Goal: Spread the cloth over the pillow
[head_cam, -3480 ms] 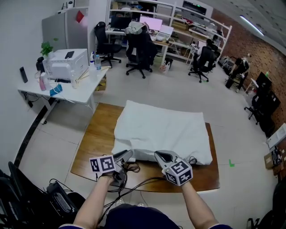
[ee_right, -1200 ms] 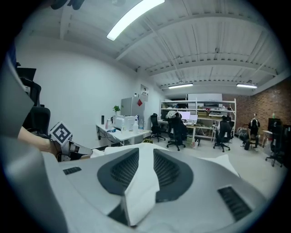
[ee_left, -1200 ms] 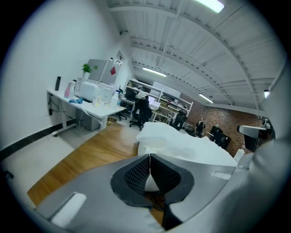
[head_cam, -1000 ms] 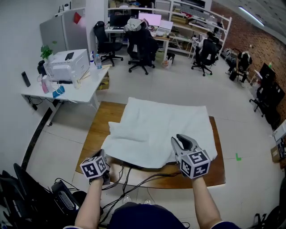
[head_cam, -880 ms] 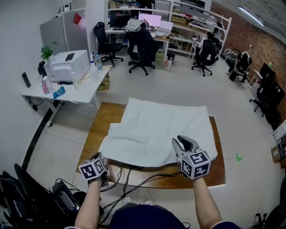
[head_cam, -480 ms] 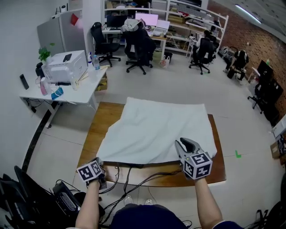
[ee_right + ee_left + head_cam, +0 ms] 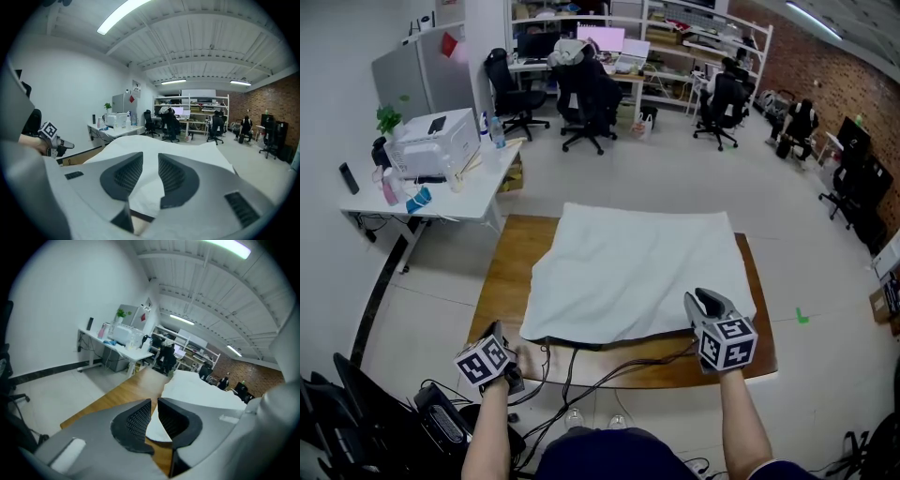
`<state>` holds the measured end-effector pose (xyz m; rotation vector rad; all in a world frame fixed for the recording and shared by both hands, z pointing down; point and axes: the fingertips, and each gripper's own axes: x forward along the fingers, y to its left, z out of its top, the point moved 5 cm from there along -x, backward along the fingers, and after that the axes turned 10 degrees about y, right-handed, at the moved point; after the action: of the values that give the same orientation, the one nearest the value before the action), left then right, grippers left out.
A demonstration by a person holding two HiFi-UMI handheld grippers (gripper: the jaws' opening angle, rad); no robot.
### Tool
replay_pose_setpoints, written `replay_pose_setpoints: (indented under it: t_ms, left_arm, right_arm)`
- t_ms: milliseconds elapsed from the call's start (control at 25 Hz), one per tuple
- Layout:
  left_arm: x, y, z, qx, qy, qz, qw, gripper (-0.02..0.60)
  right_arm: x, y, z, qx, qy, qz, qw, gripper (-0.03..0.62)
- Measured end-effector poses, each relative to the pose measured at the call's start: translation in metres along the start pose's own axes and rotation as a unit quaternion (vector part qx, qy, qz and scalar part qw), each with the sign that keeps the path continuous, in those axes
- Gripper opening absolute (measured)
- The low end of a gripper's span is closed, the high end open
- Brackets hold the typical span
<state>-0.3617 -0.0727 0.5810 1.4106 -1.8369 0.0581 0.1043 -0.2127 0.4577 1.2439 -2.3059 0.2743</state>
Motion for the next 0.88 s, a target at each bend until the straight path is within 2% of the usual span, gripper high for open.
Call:
replay_pose_setpoints:
  t_ms: [160,240,360,440,480,680,800,880]
  left_arm:
    - [-0.008,-0.060,0.028,0.073,-0.032,-0.075,0.9940,0.042]
    - [-0.013,-0.090,0.039,0.108,-0.050,-0.117,0.9860,0.039]
    - [-0.023,-0.130,0.052,0.151,-0.069,-0.173,0.9707,0.000]
    - [-0.030,-0.156,0.060,0.182,-0.073,-0.207,0.9586,0.000]
    - [-0.034,-0.170,0.064,0.197,-0.074,-0.223,0.9517,0.000]
    - [-0.056,-0.250,0.082,0.264,-0.073,-0.309,0.9110,0.000]
    - [-0.061,-0.291,0.078,0.295,-0.064,-0.348,0.8877,0.000]
    - [-0.056,-0.310,0.069,0.307,-0.052,-0.362,0.8787,0.000]
  right_arm:
    - [-0.008,-0.014,-0.001,0.009,-0.004,-0.010,1.000,0.115]
    - [-0.012,-0.020,-0.001,0.013,-0.005,-0.011,1.000,0.115]
    - [-0.022,-0.025,0.002,0.018,-0.015,-0.005,1.000,0.112]
    - [-0.032,-0.026,0.010,0.018,-0.030,0.007,0.999,0.108]
    - [-0.038,-0.025,0.016,0.016,-0.039,0.013,0.999,0.077]
    - [-0.070,-0.029,0.051,-0.014,-0.091,0.024,0.996,0.000]
    - [-0.082,-0.046,0.050,-0.016,-0.088,0.002,0.996,0.000]
    - [-0.086,-0.062,0.038,-0.004,-0.073,-0.018,0.997,0.000]
